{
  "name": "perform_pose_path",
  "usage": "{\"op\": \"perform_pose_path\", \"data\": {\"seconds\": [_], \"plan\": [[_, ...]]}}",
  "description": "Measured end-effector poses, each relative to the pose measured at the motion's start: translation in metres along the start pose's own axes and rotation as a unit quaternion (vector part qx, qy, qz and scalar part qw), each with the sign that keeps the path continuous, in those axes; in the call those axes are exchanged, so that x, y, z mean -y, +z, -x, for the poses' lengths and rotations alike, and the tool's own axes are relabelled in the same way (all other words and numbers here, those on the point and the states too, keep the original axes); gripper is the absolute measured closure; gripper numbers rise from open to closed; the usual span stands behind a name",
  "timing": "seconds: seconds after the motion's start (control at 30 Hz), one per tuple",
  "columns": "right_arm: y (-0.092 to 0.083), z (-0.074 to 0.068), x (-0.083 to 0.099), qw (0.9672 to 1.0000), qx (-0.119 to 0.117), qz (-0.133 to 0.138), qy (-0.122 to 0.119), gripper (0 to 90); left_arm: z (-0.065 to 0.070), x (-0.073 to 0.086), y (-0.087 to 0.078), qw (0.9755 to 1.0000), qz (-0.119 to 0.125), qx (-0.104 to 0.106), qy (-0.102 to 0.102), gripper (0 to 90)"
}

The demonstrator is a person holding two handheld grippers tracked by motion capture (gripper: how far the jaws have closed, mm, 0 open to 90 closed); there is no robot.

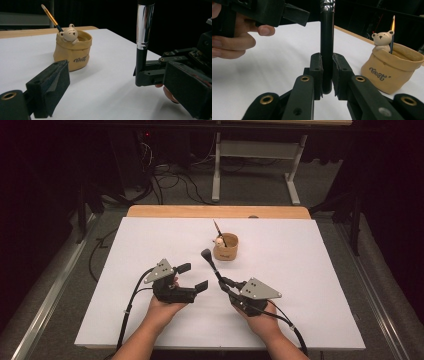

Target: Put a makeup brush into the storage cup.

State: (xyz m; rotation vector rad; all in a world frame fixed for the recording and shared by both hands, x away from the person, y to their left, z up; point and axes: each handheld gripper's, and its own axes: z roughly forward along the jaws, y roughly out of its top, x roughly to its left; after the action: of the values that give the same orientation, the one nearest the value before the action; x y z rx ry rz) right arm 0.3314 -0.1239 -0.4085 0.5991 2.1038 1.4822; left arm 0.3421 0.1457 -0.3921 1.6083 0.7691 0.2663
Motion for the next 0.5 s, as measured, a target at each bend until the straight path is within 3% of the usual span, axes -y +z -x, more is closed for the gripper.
{"op": "perform_pose_path", "data": {"seconds": [0.27,0.5], "plan": [[-0.0003,0.0003,-0.0001,1.0000,0.002,-0.001,-0.002,81.7,0.0003,-0.0002,-0.0001,1.0000,0.001,0.000,-0.001,9.0],[-0.0019,0.0034,0.0007,0.9999,0.004,0.003,0.013,81.7,-0.0006,-0.0035,0.0074,1.0000,-0.007,0.001,0.001,10.2]]}}
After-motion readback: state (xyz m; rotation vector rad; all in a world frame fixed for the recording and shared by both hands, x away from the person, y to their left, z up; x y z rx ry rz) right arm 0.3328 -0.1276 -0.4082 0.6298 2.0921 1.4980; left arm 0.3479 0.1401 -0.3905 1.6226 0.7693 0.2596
